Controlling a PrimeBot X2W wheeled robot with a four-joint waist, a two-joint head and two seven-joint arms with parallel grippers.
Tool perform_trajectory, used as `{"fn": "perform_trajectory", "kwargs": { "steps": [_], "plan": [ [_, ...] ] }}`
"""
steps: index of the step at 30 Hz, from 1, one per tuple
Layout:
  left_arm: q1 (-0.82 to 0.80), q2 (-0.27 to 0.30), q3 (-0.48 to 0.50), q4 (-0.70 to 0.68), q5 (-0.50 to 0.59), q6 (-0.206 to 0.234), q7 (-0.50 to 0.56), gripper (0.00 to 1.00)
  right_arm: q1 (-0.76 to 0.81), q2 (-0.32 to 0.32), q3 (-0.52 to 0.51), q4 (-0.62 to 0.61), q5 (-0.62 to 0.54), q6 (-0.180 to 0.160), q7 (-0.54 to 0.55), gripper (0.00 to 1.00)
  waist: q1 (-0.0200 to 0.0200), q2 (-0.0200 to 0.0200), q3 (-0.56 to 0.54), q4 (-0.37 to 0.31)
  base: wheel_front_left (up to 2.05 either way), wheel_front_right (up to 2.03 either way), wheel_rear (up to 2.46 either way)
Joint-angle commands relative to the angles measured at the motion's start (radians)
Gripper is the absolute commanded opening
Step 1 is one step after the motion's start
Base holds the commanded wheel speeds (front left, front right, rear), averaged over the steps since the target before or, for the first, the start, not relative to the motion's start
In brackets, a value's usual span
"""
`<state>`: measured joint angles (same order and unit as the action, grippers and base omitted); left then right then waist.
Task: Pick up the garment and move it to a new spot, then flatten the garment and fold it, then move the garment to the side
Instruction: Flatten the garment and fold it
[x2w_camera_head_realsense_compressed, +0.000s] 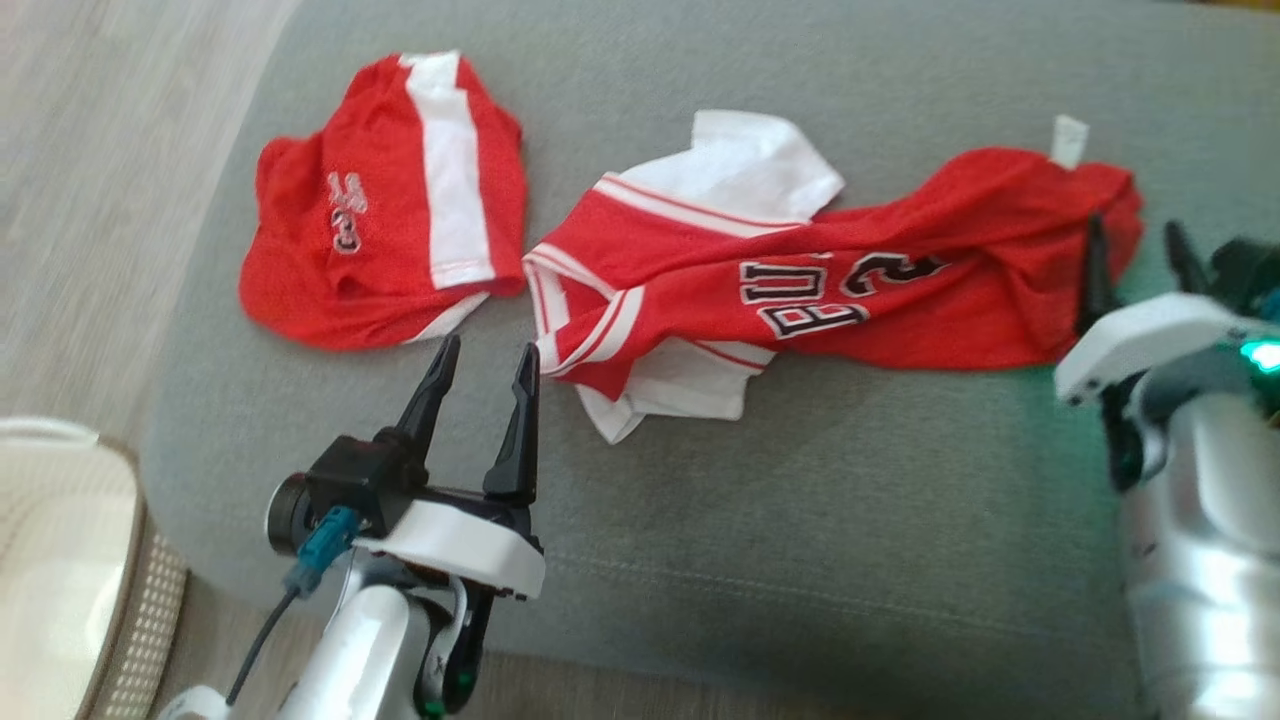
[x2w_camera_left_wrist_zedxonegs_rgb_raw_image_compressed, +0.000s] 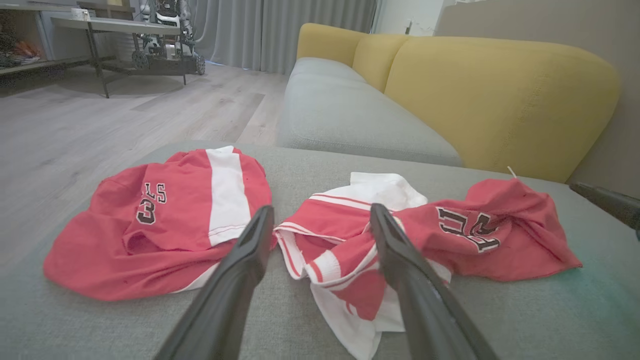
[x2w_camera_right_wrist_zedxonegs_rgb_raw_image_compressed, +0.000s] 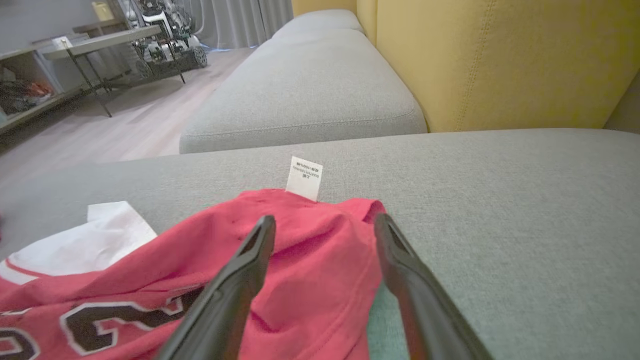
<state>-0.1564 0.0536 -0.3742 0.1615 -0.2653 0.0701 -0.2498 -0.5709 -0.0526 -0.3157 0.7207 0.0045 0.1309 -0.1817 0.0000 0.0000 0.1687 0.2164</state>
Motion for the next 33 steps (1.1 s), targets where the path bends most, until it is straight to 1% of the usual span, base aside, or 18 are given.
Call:
{"fn": "perform_trajectory", "kwargs": {
  "steps": [1,5,8,12,13,14,16,17,21,24,28,29,33],
  "plan": [
    [-0.05,-0.002,0.031,-0.038,0.008,-0.003,-0.012,1.0,-0.054,-0.003,-0.014,-0.006,-0.044,0.0,0.006,1.0,0.0,0.0,0.035,0.032,0.0,0.0,0.0],
    [-0.063,-0.003,0.011,-0.051,-0.015,0.001,-0.012,1.0,-0.132,-0.01,-0.129,0.054,-0.156,0.0,0.025,1.0,0.0,0.0,0.068,0.056,0.0,0.0,0.0],
    [-0.074,-0.003,-0.002,-0.058,-0.029,0.011,-0.012,1.0,-0.176,-0.011,-0.192,0.091,-0.229,0.0,0.044,1.0,0.0,0.0,0.09,0.066,0.0,0.0,0.0],
    [-0.087,-0.003,-0.017,-0.066,-0.04,0.02,-0.012,1.0,-0.228,-0.009,-0.226,0.152,-0.277,0.0,0.068,1.0,0.0,0.0,0.116,0.072,0.0,0.0,0.0],
    [-0.09,-0.003,-0.02,-0.067,-0.042,0.023,-0.012,1.0,-0.241,-0.009,-0.231,0.172,-0.278,0.0,0.077,0.45,0.0,0.0,0.121,0.073,0.0,0.0,0.0],
    [-0.093,-0.003,-0.022,-0.068,-0.044,0.025,-0.012,1.0,-0.251,-0.011,-0.234,0.187,-0.283,0.0,0.081,0.0,0.0,0.0,0.125,0.073,0.0,0.0,0.0],
    [-0.098,-0.003,-0.027,-0.069,-0.047,0.028,-0.012,1.0,-0.273,-0.019,-0.236,0.209,-0.29,0.0,0.076,0.0,0.0,0.0,0.129,0.074,0.0,0.0,0.0],
    [-0.101,-0.003,-0.032,-0.068,-0.051,0.032,-0.012,1.0,-0.294,-0.022,-0.229,0.219,-0.295,0.0,0.052,0.0,0.0,0.0,0.129,0.074,0.0,0.0,0.0],
    [-0.102,-0.003,-0.042,-0.065,-0.06,0.036,-0.012,1.0,-0.339,-0.037,-0.203,0.218,-0.31,0.0,-0.004,0.0,0.0,0.0,0.121,0.076,0.0,0.0,0.0],
    [-0.102,-0.003,-0.052,-0.064,-0.068,0.038,-0.012,1.0,-0.387,-0.058,-0.189,0.213,-0.318,0.0,-0.018,0.0,0.0,0.0,0.113,0.083,0.0,0.0,0.0],
    [-0.097,-0.003,-0.065,-0.065,-0.079,0.04,-0.012,1.0,-0.468,-0.094,-0.18,0.223,-0.328,0.0,0.028,0.0,0.0,0.0,0.103,0.1,0.0,0.0,0.0],
    [-0.097,-0.003,-0.065,-0.065,-0.079,0.04,-0.012,1.0,-0.468,-0.094,-0.18,0.223,-0.328,0.0,0.028,0.0,0.0,0.0,0.103,0.1,0.0,0.0,0.0],
    [-0.091,-0.003,-0.071,-0.066,-0.086,0.041,-0.012,1.0,-0.525,-0.124,-0.172,0.256,-0.355,0.0,0.121,0.0,0.0,0.0,0.103,0.119,0.0,0.0,0.0]
  ]
}}
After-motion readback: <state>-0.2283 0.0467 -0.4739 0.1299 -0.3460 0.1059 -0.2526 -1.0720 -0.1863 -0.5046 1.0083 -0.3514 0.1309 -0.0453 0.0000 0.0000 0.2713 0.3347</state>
